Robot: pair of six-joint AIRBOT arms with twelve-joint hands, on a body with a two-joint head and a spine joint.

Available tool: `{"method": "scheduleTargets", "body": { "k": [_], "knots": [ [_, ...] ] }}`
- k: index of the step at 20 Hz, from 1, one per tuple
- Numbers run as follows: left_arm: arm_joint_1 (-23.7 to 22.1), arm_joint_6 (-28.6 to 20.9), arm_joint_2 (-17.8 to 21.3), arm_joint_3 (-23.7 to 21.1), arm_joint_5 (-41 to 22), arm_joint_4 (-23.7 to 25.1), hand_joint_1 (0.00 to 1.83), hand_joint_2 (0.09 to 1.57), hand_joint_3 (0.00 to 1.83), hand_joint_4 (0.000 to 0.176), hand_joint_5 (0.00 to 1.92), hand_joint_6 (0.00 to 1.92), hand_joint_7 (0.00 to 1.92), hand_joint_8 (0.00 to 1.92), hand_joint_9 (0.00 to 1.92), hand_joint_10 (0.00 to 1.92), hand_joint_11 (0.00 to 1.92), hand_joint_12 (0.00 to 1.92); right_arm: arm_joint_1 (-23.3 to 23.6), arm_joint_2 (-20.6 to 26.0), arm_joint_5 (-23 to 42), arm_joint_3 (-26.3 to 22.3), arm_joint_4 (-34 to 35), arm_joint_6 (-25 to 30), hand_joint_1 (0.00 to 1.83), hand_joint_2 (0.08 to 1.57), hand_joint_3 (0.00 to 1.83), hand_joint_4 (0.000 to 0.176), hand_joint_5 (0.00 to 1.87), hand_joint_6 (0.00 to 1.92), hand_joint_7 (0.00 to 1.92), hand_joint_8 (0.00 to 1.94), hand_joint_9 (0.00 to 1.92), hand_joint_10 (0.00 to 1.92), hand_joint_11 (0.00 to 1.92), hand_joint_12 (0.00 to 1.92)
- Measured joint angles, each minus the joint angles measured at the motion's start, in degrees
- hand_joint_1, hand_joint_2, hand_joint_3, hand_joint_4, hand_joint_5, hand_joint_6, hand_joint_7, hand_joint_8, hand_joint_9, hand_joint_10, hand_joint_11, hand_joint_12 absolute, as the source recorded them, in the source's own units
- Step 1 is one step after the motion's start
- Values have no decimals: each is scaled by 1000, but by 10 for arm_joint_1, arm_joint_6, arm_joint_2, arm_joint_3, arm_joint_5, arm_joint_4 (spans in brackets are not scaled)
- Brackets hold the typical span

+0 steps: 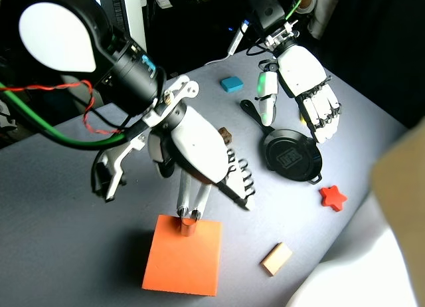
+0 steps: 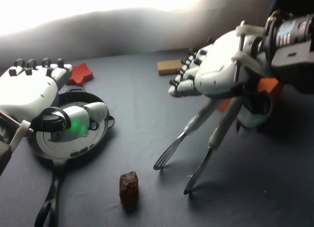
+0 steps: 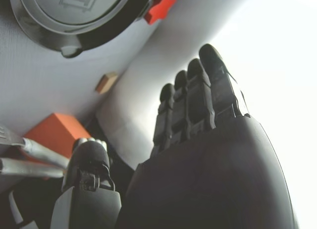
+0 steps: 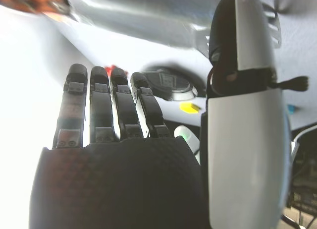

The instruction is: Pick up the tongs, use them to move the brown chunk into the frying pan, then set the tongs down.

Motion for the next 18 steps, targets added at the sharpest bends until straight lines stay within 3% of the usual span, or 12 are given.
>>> {"method": "scheduleTargets", "body": {
  "k": [4,6,11,15,18],
  "knots": [
    [0,0,0,0,0,-5,0,1217,1,9,134,8,145,7,149,8,0,595,-9,-2,22,2,3,-6,1073,889,0,0,0,0,0,0,0,0,0,0],
    [0,0,0,0,0,-5,0,1219,1,4,90,1,92,2,105,3,0,494,-12,-2,31,3,-1,-6,1104,883,0,0,0,0,0,0,0,0,0,0],
    [0,0,0,0,0,-7,0,1210,0,7,103,2,112,3,118,3,0,582,-16,-2,35,3,0,-6,1098,873,0,0,0,0,0,0,0,0,0,0],
    [0,0,0,0,0,-7,0,1196,0,6,73,11,80,6,88,4,0,494,-22,-2,38,5,1,-8,1082,885,0,0,0,0,0,0,0,0,0,0],
    [0,0,0,0,0,-7,0,1194,0,14,101,8,106,5,114,6,0,570,-27,-10,37,16,1,-2,1088,896,0,0,0,0,0,0,0,0,0,0]
  ]
}}
